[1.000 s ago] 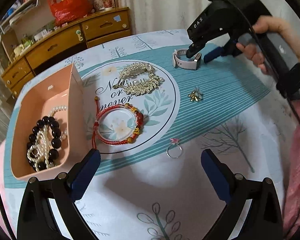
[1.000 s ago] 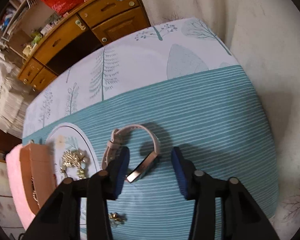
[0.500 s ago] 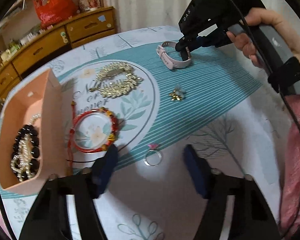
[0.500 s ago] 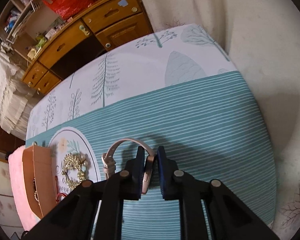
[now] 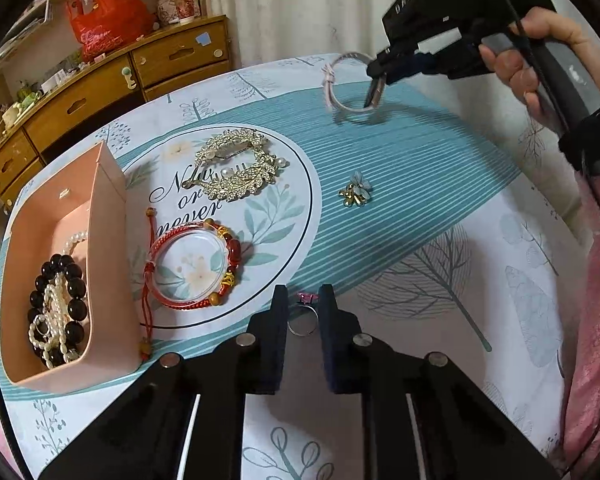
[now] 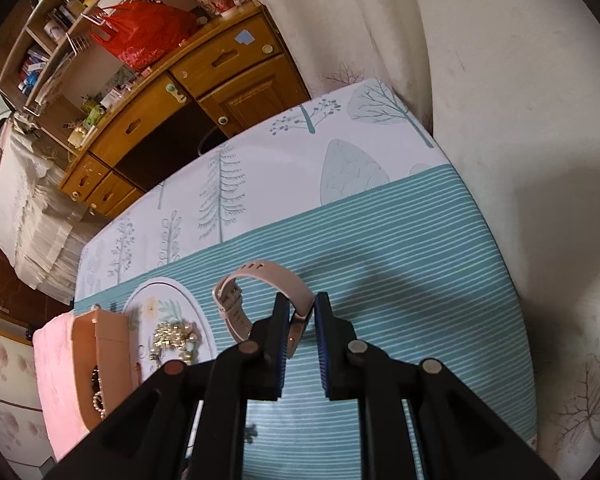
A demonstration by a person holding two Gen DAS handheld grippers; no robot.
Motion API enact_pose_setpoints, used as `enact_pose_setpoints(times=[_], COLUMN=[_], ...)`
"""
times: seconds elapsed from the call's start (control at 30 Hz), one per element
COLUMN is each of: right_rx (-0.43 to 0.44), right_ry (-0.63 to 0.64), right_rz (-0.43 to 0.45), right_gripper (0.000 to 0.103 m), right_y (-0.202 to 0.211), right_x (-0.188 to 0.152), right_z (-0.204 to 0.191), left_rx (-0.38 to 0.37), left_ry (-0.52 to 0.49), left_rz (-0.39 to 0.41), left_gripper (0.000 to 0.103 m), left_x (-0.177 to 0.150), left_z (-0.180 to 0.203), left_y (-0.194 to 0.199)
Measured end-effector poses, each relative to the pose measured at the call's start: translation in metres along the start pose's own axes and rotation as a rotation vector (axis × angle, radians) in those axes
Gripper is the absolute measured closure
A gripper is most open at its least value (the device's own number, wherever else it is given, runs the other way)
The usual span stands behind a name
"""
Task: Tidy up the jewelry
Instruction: 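Carry the watch and ring into the pink box and open both grippers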
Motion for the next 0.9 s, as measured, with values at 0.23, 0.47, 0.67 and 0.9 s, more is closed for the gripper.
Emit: enact_pose_setpoints(times=[0.23, 0.47, 0.67, 0.9], right_rx=[0.177, 0.313, 0.398, 0.510], right_ry=[0.021, 0.107, 0.200, 0.293], right_rz=[0.014, 0.027, 0.038, -0.007], right_gripper=[0.090, 0.090, 0.090, 0.090], right_y=[0.016, 0.034, 0.047, 0.047], right_x=[-0.001, -0.008, -0.018, -0.044], right_z=[-0.028, -0.076, -0.122, -0.176], left_rx=[-0.032, -0.032, 0.009, 0.124], left_ry=[0.026, 0.047, 0.087, 0.193], left_rz=[-0.026, 0.006, 0.059, 0.121], left_gripper=[0.090, 0.090, 0.090, 0.090], left_x=[0.001, 0.006, 0.015, 0.018], left_z=[-0.003, -0.011, -0.032, -0.090], left_y=[0.003, 0.030, 0.069, 0.101])
Point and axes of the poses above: each gripper's, at about its wrist camera, not at the fingertips, and y roughly against the way its jaws point, z to its right, x to its top, the point moved 9 cm from there along -y, roughly the way its jaws point, and after that the axes turned 1 degree about y, right-handed, at the moved point
